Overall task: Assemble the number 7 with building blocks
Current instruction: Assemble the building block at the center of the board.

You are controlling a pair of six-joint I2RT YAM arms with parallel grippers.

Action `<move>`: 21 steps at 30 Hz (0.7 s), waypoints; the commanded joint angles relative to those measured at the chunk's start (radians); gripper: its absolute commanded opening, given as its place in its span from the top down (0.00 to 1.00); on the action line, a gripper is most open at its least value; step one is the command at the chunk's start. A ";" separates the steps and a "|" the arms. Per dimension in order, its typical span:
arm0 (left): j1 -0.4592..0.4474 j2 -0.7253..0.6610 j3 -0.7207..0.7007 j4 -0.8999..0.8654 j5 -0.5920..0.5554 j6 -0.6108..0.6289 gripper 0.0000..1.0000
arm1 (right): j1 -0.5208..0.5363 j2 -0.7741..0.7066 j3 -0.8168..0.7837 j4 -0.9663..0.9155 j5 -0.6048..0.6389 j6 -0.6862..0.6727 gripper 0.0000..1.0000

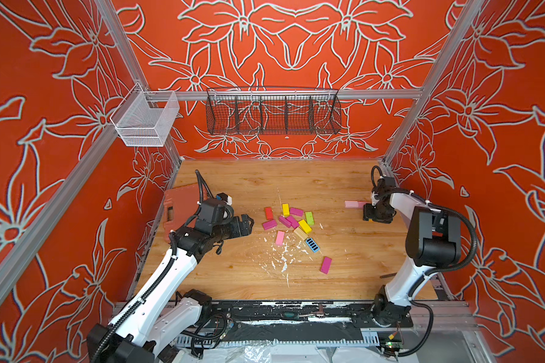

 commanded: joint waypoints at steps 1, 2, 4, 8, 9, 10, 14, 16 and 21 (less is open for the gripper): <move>0.004 0.003 0.013 0.003 0.022 0.005 0.03 | 0.003 -0.036 -0.043 0.006 0.038 0.039 0.38; 0.004 0.002 0.014 0.003 0.022 0.005 0.03 | 0.003 -0.044 -0.054 0.011 0.049 0.045 0.39; 0.004 -0.001 0.013 0.001 0.022 0.005 0.03 | 0.000 -0.056 -0.073 0.019 0.074 0.054 0.39; 0.006 -0.006 0.013 0.002 0.023 0.003 0.03 | -0.011 -0.043 -0.079 0.012 0.117 0.061 0.40; 0.004 -0.005 0.013 0.002 0.023 0.003 0.03 | -0.016 -0.040 -0.080 0.015 0.123 0.063 0.40; 0.004 -0.007 0.012 0.000 0.021 0.003 0.03 | -0.024 -0.036 -0.082 0.018 0.124 0.067 0.40; 0.004 -0.009 0.010 -0.002 0.018 0.003 0.03 | -0.056 -0.036 -0.088 0.040 0.115 0.078 0.41; 0.005 -0.011 0.006 0.000 0.015 0.003 0.03 | -0.072 -0.033 -0.084 0.047 0.107 0.081 0.42; 0.005 -0.011 0.007 0.002 0.011 0.004 0.03 | -0.093 -0.021 -0.068 0.060 0.080 0.087 0.48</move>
